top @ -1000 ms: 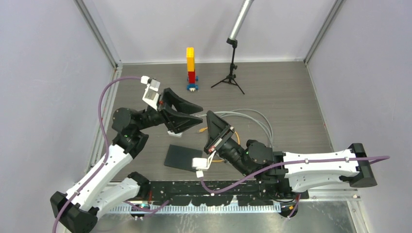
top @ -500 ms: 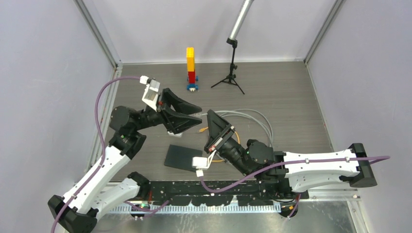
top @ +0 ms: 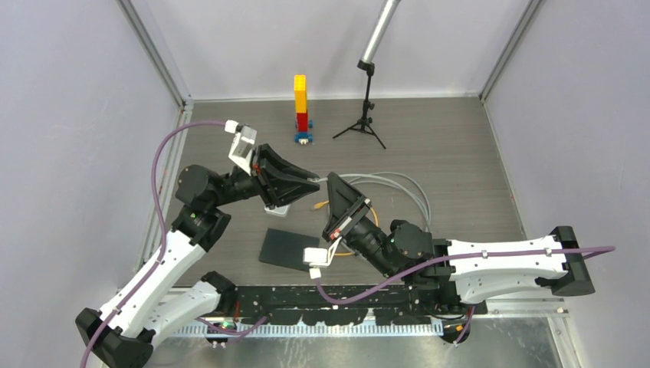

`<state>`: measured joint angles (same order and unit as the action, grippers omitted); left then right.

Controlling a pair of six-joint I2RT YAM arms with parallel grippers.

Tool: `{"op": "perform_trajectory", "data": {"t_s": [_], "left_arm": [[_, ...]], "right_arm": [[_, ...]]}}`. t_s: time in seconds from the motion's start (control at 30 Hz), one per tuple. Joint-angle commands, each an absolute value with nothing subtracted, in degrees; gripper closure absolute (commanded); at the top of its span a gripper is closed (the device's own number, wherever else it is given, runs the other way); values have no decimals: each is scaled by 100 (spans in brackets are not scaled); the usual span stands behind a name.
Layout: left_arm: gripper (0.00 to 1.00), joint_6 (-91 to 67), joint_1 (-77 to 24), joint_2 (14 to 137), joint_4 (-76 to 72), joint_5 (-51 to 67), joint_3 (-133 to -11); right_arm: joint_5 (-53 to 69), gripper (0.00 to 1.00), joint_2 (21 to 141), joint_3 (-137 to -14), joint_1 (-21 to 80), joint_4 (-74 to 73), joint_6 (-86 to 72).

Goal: Insert the plug into the switch port
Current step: Pick up the connector from the center of the board.

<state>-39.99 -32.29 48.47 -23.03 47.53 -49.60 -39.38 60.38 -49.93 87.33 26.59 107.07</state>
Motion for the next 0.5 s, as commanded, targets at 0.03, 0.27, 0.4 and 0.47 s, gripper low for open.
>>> {"op": "perform_trajectory", "data": {"t_s": [0.03, 0.27, 0.4, 0.47], "left_arm": [[75, -3970, -3261, 4740, -2330, 4639, -5202], [61, -4007, -3261, 4661, -2329, 4575, -5227], [63, -4017, -3261, 4654, -2330, 4564, -5229], [66, -4021, -3260, 4659, -2329, 4538, -5232]], "right_arm": [[-4041, 100, 5961, -5134, 8770, 3067, 10780], [-4059, 100, 5934, -5111, 8777, 2988, 10729], [-4069, 100, 5932, -5107, 8780, 2973, 10716], [-4060, 100, 5941, -5106, 8789, 2955, 10706]]}}
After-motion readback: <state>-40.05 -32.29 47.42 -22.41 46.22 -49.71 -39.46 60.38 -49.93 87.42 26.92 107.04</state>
